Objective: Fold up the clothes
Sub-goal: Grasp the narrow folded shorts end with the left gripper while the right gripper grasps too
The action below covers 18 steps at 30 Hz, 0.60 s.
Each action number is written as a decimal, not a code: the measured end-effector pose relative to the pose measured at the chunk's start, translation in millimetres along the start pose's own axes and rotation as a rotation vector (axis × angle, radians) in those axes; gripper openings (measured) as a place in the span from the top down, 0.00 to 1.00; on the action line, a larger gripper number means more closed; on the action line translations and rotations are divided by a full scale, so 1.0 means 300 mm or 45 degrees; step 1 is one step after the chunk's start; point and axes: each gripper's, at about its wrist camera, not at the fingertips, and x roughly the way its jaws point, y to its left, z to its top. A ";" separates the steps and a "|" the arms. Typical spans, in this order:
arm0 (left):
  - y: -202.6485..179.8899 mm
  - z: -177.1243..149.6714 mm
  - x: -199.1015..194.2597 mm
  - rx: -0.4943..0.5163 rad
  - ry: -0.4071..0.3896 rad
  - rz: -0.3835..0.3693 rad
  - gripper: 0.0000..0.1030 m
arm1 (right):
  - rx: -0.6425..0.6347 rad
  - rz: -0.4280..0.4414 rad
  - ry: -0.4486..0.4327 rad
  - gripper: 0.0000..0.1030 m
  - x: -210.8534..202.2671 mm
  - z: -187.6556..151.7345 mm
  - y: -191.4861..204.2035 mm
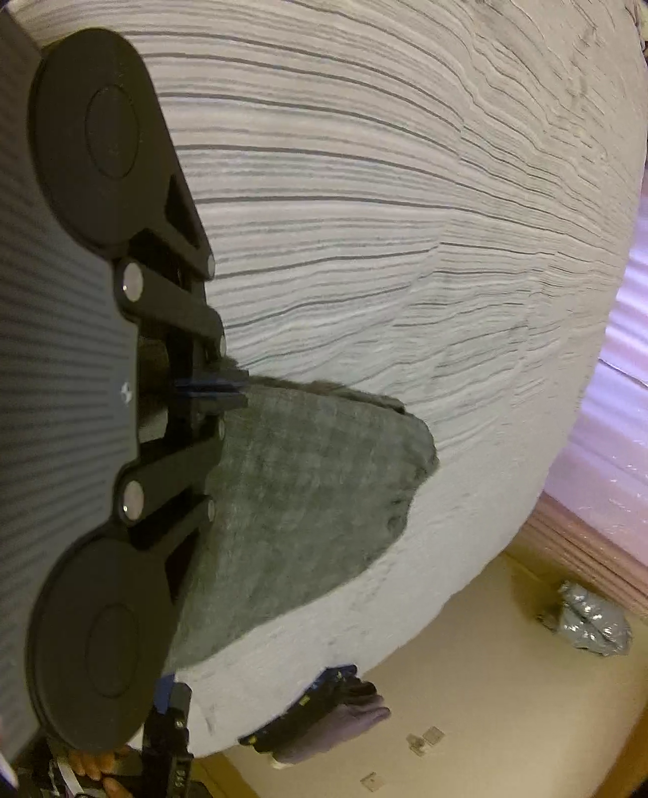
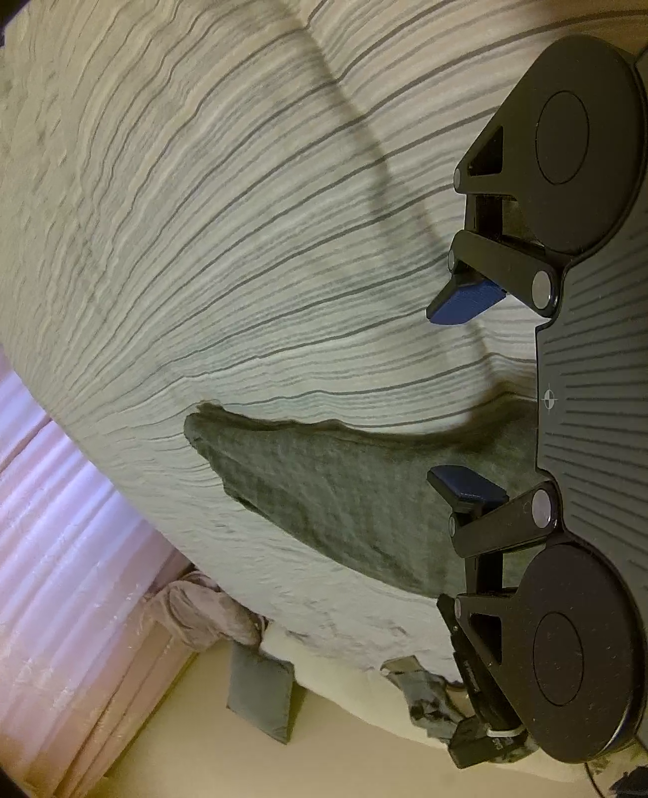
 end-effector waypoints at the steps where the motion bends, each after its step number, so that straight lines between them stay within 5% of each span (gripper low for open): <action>1: -0.001 -0.013 -0.025 -0.007 -0.008 -0.002 0.95 | 0.009 -0.005 -0.004 0.35 -0.015 -0.009 -0.001; 8: -0.011 -0.132 -0.175 -0.037 -0.017 -0.010 0.86 | 0.063 0.087 0.008 0.35 -0.142 -0.131 0.012; 11: -0.013 -0.148 -0.176 -0.036 -0.004 0.002 0.85 | 0.172 0.183 0.064 0.52 -0.145 -0.180 0.006; 15: -0.007 -0.143 -0.172 -0.042 -0.003 -0.007 0.83 | 0.326 0.303 0.108 0.52 -0.118 -0.212 -0.005; 18: 0.003 -0.143 -0.175 -0.043 0.005 -0.006 0.83 | 0.375 0.335 0.109 0.66 -0.098 -0.217 -0.008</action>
